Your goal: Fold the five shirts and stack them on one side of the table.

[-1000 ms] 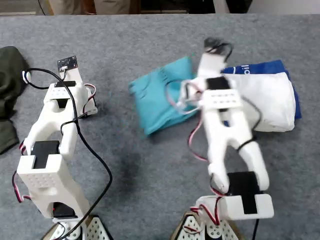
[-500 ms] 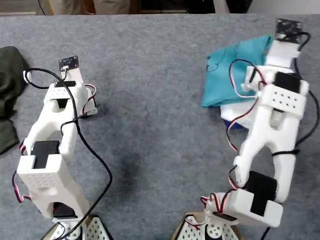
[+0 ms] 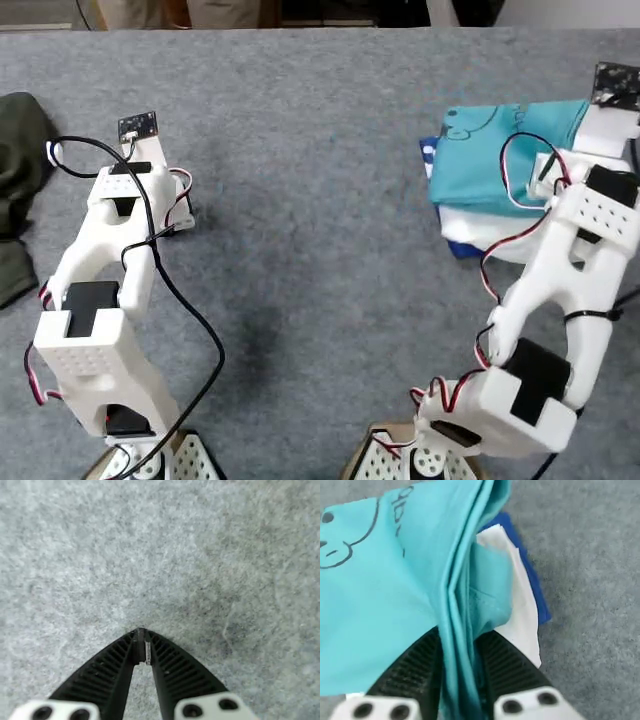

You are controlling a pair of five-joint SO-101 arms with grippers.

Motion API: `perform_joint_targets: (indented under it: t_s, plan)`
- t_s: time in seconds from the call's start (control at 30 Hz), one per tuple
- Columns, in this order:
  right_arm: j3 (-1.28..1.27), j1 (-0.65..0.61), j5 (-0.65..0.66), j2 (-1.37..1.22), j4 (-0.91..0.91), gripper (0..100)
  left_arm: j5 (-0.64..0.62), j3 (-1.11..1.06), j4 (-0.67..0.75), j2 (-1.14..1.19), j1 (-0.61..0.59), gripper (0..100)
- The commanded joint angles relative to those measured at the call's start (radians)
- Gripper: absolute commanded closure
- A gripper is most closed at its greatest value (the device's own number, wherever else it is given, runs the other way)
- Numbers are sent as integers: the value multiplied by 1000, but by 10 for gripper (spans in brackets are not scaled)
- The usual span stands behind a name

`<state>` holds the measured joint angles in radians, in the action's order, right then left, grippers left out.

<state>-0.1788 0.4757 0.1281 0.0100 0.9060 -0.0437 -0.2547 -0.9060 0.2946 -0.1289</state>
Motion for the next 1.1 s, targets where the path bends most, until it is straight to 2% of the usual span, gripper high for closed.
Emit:
perform_joint_targets:
  t_s: [0.0,0.2,0.27,0.37,0.43,0.5,0.6,0.67,0.73,0.8,0.87,1.0,1.07]
  plan:
    - [12,16,15,4,9,898,8,9,21,-25,6,979]
    - [16,-2,-28,58,92,493,14,9,18,-25,12,977]
    - [25,-16,-34,88,118,428,14,9,15,-25,12,977]
    - [27,-22,-68,139,138,472,25,15,-23,-35,2,975]
    - [21,-33,-109,177,144,541,55,78,-157,-45,-25,975]
    - [21,-42,-150,219,199,657,57,199,-328,-67,-72,975]
    - [21,-93,-169,262,264,885,55,413,-534,-81,-209,971]
    - [21,-134,-173,280,295,998,35,560,-628,-79,-333,925]
    - [21,-182,-176,295,331,947,37,674,-661,-77,-463,846]
    - [21,-232,-176,302,354,891,55,736,-640,-77,-571,778]
    - [21,-280,-176,302,359,852,91,741,-554,-74,-649,743]
    - [21,-361,-183,295,358,820,120,618,-244,38,-744,736]
    - [21,-398,-238,294,353,820,120,540,-84,156,-758,739]
